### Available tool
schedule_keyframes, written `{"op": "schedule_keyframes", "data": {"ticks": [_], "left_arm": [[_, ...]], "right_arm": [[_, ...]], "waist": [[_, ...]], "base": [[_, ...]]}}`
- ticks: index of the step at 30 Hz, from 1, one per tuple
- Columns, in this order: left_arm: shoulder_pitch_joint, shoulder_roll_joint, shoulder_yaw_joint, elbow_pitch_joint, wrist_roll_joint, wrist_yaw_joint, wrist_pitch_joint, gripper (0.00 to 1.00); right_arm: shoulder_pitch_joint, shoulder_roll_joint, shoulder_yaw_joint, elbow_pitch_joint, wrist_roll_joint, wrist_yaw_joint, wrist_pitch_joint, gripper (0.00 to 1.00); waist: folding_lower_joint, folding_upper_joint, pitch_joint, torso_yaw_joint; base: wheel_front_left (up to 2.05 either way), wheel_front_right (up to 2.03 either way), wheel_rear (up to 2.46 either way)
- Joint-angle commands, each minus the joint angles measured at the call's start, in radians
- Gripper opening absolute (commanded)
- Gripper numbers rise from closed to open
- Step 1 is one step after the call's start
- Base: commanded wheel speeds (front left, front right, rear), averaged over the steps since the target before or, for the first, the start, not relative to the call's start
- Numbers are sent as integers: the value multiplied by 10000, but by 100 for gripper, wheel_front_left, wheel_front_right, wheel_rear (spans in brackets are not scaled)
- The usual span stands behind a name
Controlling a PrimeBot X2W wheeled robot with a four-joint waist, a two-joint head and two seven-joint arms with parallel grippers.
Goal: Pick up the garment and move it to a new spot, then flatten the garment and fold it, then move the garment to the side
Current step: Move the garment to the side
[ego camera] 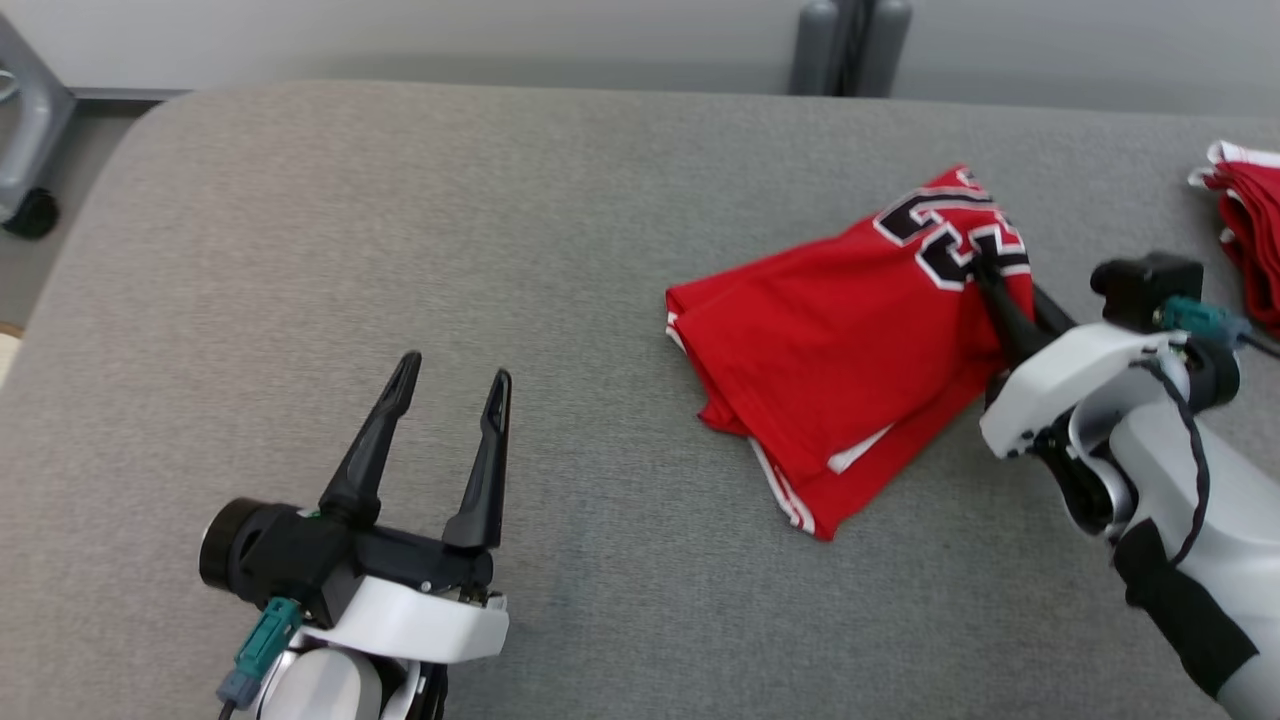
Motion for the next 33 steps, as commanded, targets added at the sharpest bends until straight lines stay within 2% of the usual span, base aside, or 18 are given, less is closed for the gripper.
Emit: {"op": "schedule_keyframes", "data": {"ticks": [1, 11, 22, 28, 33], "left_arm": [[-268, 29, -28, -164, -44, -70, -35, 100], [-847, 84, -59, -564, 547, -277, -34, 100], [-1526, 641, -172, -652, 1024, -471, -34, 100], [-1825, 992, -399, -625, 1159, -513, -25, 100], [-1998, 1213, -404, -760, 1109, -525, 173, 100]], "right_arm": [[-256, -45, -140, -87, -286, 1, -71, 0], [-726, 622, -993, -850, -1547, 1, -65, 0], [-1376, 1185, -1835, -1061, -2293, 1, -66, 0], [-2249, 1189, -2266, -898, -2702, 1, -65, 0], [-2887, 865, -2935, -729, -3001, 1, -66, 0]], "waist": [[0, 0, 400, -377], [0, 0, 1462, -1990], [0, 0, 2248, -3734], [0, 0, 2692, -4230], [0, 0, 3038, -4376]], "base": [[0, 0, 0], [0, 0, 0], [0, 0, 0], [0, 0, 0], [0, 0, 0]]}}
